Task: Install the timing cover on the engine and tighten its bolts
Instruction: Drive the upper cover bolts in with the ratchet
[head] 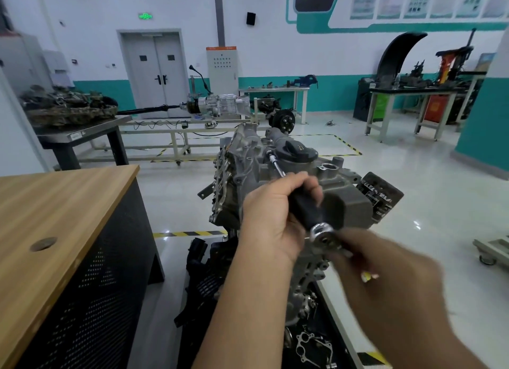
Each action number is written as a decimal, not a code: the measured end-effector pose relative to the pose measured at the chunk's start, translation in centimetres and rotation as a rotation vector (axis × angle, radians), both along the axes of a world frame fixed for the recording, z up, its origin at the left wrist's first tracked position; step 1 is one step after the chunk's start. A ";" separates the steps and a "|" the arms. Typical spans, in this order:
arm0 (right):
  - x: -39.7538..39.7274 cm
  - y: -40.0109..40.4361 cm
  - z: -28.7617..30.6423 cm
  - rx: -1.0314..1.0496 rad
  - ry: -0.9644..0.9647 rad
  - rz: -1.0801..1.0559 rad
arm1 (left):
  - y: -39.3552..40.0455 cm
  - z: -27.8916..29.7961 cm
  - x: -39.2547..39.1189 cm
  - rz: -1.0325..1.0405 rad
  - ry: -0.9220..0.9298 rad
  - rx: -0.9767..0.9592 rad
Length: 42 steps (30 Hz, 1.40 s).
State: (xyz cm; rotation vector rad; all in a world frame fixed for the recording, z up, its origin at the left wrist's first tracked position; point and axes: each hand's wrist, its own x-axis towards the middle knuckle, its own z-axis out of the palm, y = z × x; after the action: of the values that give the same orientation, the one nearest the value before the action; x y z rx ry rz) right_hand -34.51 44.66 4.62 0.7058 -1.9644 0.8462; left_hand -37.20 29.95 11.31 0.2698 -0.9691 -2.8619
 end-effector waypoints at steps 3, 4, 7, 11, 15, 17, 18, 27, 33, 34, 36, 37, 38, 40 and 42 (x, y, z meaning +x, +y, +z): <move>0.2 -0.7 -1.0 0.038 -0.034 0.164 | -0.5 0.5 -0.3 -0.052 -0.017 0.141; 0.0 -0.5 -0.7 0.064 0.010 0.168 | -0.4 0.8 -0.4 -0.075 -0.002 0.170; -0.6 0.4 0.7 0.037 0.052 0.108 | 0.7 1.4 -0.4 -0.103 0.036 0.219; 0.5 -0.7 0.3 -0.039 -0.037 0.075 | 1.2 0.7 0.5 -0.160 0.101 0.241; 1.9 -3.6 -1.1 -0.056 -0.094 0.139 | 0.0 -0.2 0.9 -0.106 0.080 0.045; 1.9 -4.1 -1.0 -0.069 -0.096 0.182 | -0.4 -0.1 0.9 -0.108 0.063 -0.051; 1.8 -4.2 -0.6 -0.077 -0.094 0.190 | -0.5 0.0 1.0 -0.124 0.052 -0.090; -2.2 -1.8 7.3 0.420 0.266 -0.101 | -1.3 -0.5 1.4 -0.147 -0.033 -0.293; -0.7 -5.0 5.5 0.284 -0.165 0.040 | -0.2 -2.4 3.2 -0.170 -0.059 -0.130; -0.3 -5.3 4.8 0.191 -0.152 0.065 | 0.0 -2.5 3.4 -0.164 -0.060 -0.108; 0.3 -6.3 3.5 0.031 -0.123 0.076 | 0.0 -2.6 3.7 -0.128 -0.064 -0.107; 0.6 -6.9 3.0 -0.059 -0.139 0.076 | -0.2 -2.6 3.8 -0.118 -0.065 -0.126; 0.8 -7.5 2.7 -0.148 -0.187 0.076 | -0.4 -2.4 4.0 -0.119 -0.067 -0.146; 1.2 -8.6 2.6 -0.288 -0.316 0.081 | -0.7 -2.0 4.5 -0.131 -0.063 -0.176; 1.2 -8.9 2.7 -0.315 -0.407 0.079 | -0.8 -1.8 4.8 -0.113 -0.075 -0.185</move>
State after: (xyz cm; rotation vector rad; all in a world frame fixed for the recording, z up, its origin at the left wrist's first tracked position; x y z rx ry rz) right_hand -33.29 35.78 7.35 0.4513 -2.0919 1.3998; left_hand -32.39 29.17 9.49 0.3160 -1.2939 -2.8527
